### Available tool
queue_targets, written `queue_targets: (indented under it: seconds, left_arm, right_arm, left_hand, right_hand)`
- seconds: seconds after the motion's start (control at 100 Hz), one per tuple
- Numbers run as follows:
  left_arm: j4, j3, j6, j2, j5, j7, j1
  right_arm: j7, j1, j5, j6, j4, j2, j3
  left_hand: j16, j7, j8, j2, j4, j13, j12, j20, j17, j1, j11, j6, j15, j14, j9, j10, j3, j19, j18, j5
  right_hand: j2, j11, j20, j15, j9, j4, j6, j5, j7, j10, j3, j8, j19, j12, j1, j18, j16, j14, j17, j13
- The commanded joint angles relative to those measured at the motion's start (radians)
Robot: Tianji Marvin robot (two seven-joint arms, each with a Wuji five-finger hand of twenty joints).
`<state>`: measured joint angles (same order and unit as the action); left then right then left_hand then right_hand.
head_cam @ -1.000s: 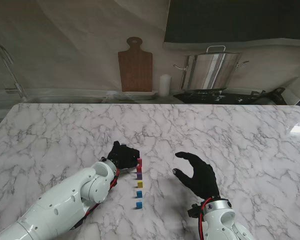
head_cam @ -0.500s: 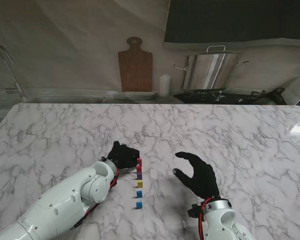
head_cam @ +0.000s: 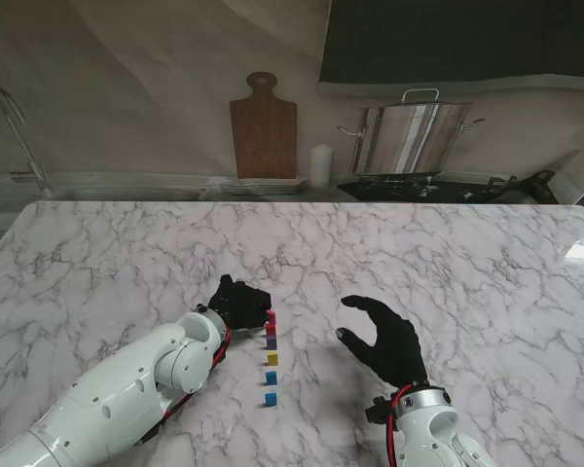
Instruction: Arrange dominoes in a row
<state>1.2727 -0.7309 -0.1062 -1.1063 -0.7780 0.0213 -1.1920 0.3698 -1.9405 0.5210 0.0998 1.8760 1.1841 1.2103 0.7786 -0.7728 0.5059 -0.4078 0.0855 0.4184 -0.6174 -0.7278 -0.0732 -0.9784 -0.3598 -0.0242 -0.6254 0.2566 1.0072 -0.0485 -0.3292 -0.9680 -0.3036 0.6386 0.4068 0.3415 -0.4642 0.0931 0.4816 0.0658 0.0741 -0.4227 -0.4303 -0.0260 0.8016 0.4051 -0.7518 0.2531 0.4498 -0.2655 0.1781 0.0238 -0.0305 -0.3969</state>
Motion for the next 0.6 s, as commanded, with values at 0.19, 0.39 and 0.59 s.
queue_targets:
  seconds: [0.19,0.39,0.59]
  left_arm:
    - [0.002,0.002,-0.005,0.004,-0.005,-0.023,-0.003]
    - [-0.003,0.001,-0.001,0.002,-0.004,-0.016,-0.003]
    - [-0.007,0.004,-0.001,0.002,-0.004,-0.012,-0.001]
  right_arm:
    - [-0.002,-0.004,0.0,0.005,0.001,0.001,-0.001]
    - [-0.002,-0.004,0.0,0.005,0.001,0.001,-0.001]
    - [-0.001,-0.005,-0.001,0.004,0.002,0.001,-0.001]
  left_hand:
    - [0.008,0.011,0.018,-0.033,-0.016,-0.018,0.026,-0.007,-0.025,-0.001,0.005,-0.031,0.007,0.019,-0.021,-0.002,-0.027,0.018,-0.007,-0.024]
    - [0.012,-0.053,0.037,-0.01,-0.016,-0.016,-0.07,-0.008,-0.025,-0.009,0.073,0.026,0.005,0.018,0.048,-0.054,0.008,0.022,-0.008,-0.009]
    - [0.015,-0.125,0.079,-0.006,-0.017,-0.014,-0.108,-0.008,-0.024,-0.006,0.034,0.054,0.0,0.016,0.06,-0.073,0.022,0.022,-0.008,-0.01]
  right_hand:
    - [-0.004,0.008,-0.018,0.008,0.01,-0.021,-0.008,-0.013,0.001,-0.004,0.001,0.015,-0.008,0.007,-0.001,-0.008,0.011,0.002,-0.006,-0.003]
    - [-0.006,0.008,-0.018,0.008,0.01,-0.021,-0.008,-0.013,0.001,-0.002,0.0,0.016,-0.009,0.007,-0.002,-0.008,0.011,0.001,-0.007,-0.004]
    - [-0.006,0.008,-0.018,0.008,0.01,-0.021,-0.009,-0.012,0.001,-0.004,-0.001,0.015,-0.008,0.007,-0.002,-0.009,0.011,0.002,-0.006,-0.003]
